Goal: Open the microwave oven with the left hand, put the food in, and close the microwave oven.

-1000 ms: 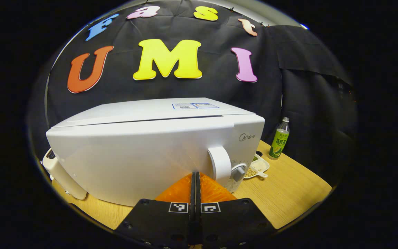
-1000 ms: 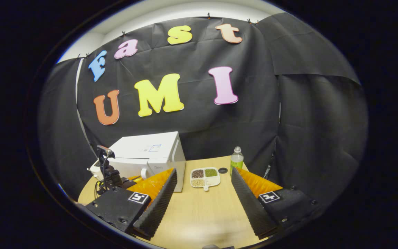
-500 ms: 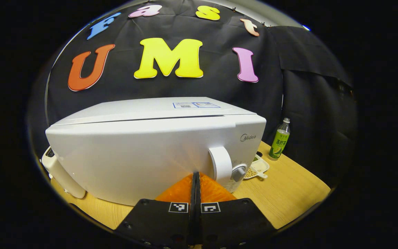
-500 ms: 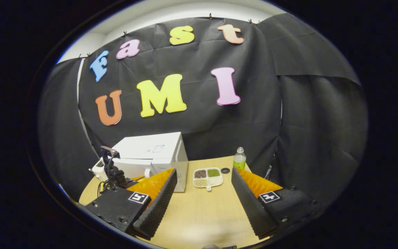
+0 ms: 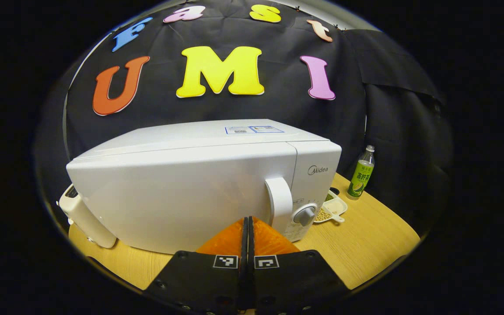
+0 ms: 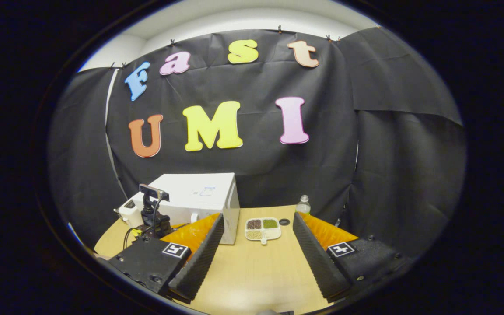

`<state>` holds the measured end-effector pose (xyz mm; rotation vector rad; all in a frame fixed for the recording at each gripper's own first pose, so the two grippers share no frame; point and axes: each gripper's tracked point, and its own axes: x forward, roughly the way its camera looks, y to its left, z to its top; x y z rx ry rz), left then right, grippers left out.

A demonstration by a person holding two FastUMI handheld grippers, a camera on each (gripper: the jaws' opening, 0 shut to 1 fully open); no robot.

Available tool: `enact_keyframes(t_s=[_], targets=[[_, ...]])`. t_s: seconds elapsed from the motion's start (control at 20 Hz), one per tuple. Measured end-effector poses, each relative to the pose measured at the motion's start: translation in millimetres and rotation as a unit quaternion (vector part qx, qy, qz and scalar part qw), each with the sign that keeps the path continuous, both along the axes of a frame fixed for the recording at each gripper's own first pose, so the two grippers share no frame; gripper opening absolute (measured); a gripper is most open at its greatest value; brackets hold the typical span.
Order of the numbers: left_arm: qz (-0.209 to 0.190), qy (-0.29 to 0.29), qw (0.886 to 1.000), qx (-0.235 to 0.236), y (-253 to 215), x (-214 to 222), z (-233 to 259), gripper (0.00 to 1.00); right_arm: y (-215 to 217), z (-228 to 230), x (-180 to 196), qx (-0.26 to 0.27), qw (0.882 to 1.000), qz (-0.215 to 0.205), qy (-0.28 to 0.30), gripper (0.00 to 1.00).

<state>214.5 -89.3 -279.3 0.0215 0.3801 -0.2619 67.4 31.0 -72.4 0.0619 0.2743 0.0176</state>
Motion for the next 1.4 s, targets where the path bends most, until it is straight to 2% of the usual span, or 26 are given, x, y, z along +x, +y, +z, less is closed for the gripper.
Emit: enact_keyframes(t_s=[0.1,0.15,0.2,0.25,0.3,0.4,0.45,0.5,0.55,0.6,0.65,0.7,0.75,0.95,1.35,1.4], targets=[[0.004,-0.028,0.999,0.015,10.2,-19.7,29.2,0.00,3.4,5.3,-5.2,0.003,1.000,0.000,-0.009,1.00],[-0.004,-0.036,0.999,0.010,10.0,-22.5,37.2,0.09,3.3,5.4,-7.0,0.000,1.000,-0.001,-0.012,1.00],[-0.011,-0.046,0.999,0.005,10.2,-31.6,50.3,0.53,3.8,6.6,-9.7,-0.005,1.000,-0.001,-0.013,0.92],[-0.005,-0.058,0.998,0.010,18.3,-44.7,64.6,0.97,5.9,7.2,-11.9,-0.010,1.000,0.000,-0.016,0.92],[0.003,-0.069,0.997,0.023,27.4,-53.8,75.8,0.94,6.1,8.6,-15.0,-0.014,1.000,-0.001,-0.019,1.00],[0.015,-0.092,0.995,0.034,44.5,-74.2,101.5,0.96,8.4,8.0,-19.0,-0.015,1.000,-0.003,-0.021,1.00],[0.023,-0.100,0.994,0.032,53.3,-86.0,114.2,0.96,10.8,6.7,-22.2,-0.014,1.000,-0.003,-0.020,0.92],[0.034,-0.106,0.993,0.027,61.8,-95.8,127.0,0.96,13.4,6.8,-25.3,-0.013,1.000,-0.003,-0.020,0.92],[0.048,-0.110,0.993,0.022,73.1,-108.3,139.1,0.96,14.8,7.0,-27.0,-0.017,1.000,-0.004,-0.023,1.00],[0.058,-0.115,0.991,0.021,81.9,-118.5,150.6,0.96,15.3,7.8,-28.9,-0.022,0.999,-0.006,-0.026,0.92],[0.068,-0.117,0.991,0.021,89.8,-129.6,160.6,0.96,18.0,7.7,-31.3,-0.025,0.999,-0.007,-0.029,1.00],[0.075,-0.117,0.990,0.020,97.4,-140.3,171.0,0.96,22.1,9.0,-35.0,-0.025,0.999,-0.007,-0.034,1.00],[0.081,-0.122,0.989,0.016,104.2,-147.7,185.1,0.96,25.8,8.2,-38.3,-0.025,0.999,-0.007,-0.036,0.92],[0.103,-0.143,0.984,0.011,133.2,-185.6,223.5,0.96,42.1,9.9,-50.4,-0.025,0.999,-0.002,-0.047,0.92],[0.138,-0.147,0.979,0.010,170.4,-239.5,244.5,0.96,78.3,17.3,-69.8,-0.026,0.998,0.024,-0.059,0.92],[0.141,-0.146,0.979,0.008,172.5,-241.7,245.6,0.96,80.1,20.1,-71.2,-0.024,0.997,0.025,-0.062,1.00]])
